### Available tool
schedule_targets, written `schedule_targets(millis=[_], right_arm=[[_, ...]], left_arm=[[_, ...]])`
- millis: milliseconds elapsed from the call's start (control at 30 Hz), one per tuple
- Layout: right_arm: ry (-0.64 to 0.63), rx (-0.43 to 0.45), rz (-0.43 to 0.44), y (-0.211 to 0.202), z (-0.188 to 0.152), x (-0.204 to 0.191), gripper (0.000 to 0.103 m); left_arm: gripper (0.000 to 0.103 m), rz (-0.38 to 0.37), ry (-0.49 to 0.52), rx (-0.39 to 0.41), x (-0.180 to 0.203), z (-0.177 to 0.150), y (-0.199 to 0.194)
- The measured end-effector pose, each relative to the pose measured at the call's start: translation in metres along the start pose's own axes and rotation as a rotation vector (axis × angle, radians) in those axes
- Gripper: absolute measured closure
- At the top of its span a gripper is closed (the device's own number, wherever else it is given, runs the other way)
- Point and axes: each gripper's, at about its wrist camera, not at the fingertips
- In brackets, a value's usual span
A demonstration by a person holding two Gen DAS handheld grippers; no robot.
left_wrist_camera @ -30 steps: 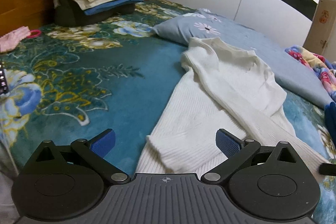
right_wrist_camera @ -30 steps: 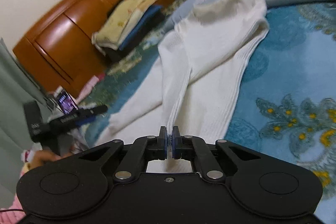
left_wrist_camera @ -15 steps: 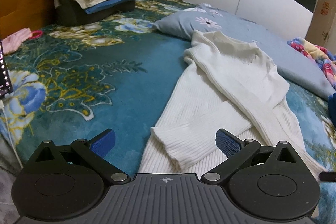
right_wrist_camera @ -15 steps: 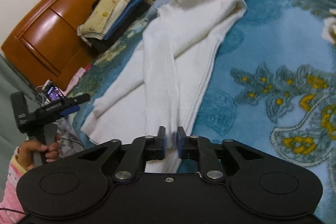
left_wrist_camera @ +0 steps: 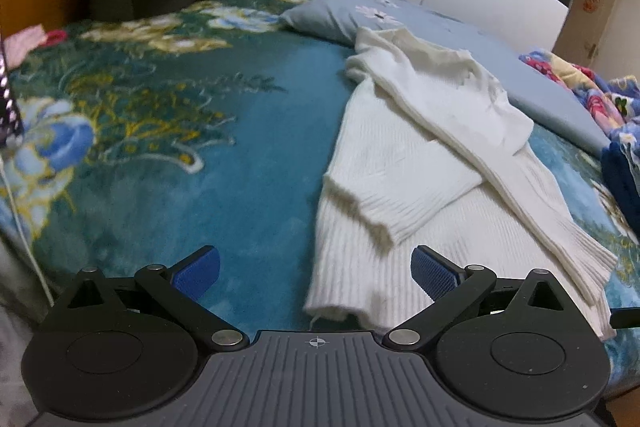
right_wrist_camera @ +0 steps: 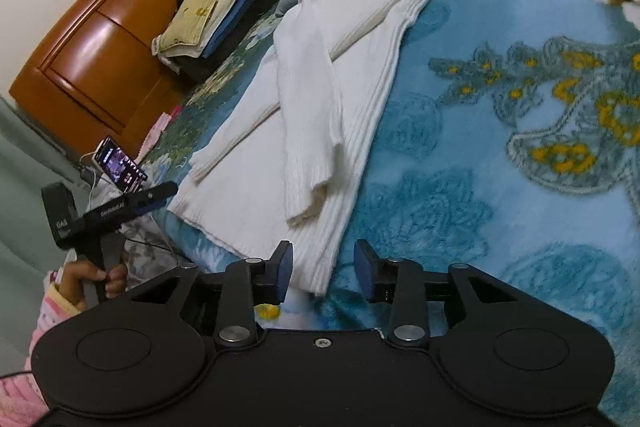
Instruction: Fold clothes
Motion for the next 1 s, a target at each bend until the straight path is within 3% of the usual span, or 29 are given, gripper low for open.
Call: schedule_targets(millis=[233, 333, 400, 467, 600, 700, 1000], right_arm=[[0.035, 0.008, -0.011, 0.005, 0.002, 0.001, 0.069], [0.037, 0.011, -0.019, 0.007, 0.002, 0.001, 0.068], [0.031, 0.021, -0.017, 0.007, 0.001, -0.001, 0.064], [0.036, 0.031, 0.016, 0.007, -0.001, -0.001, 0.048], [-0.030, 0.031, 0.023, 0.012, -0.003, -0.010, 0.035], [-0.068, 0.028, 0.015, 0.013, -0.003, -0.015, 0.034], [-0.003, 0.081, 0.071, 0.007, -0.005, -0.002, 0.034]], left_arm=[[0.004, -0.067, 0.007, -0.009, 0.005, 0.000, 0.008], [0.004, -0.059, 0.026, 0.001, 0.011, -0.002, 0.012], [0.004, -0.065, 0.028, 0.016, 0.011, -0.003, 0.012], [0.004, -0.073, 0.018, 0.023, 0.010, -0.005, 0.013], [0.004, -0.076, 0.016, 0.049, 0.010, -0.009, 0.013], [0.003, -0.080, 0.002, 0.071, 0.010, -0.013, 0.012], [0.002, -0.094, 0.001, 0.078, 0.011, -0.013, 0.014]])
Point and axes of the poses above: each gripper's, at about its wrist camera, not at the fingertips, and y roughly the way its jaws point, x to its right, z to its top, and after that the axes turned 9 degrees about z, right-handed
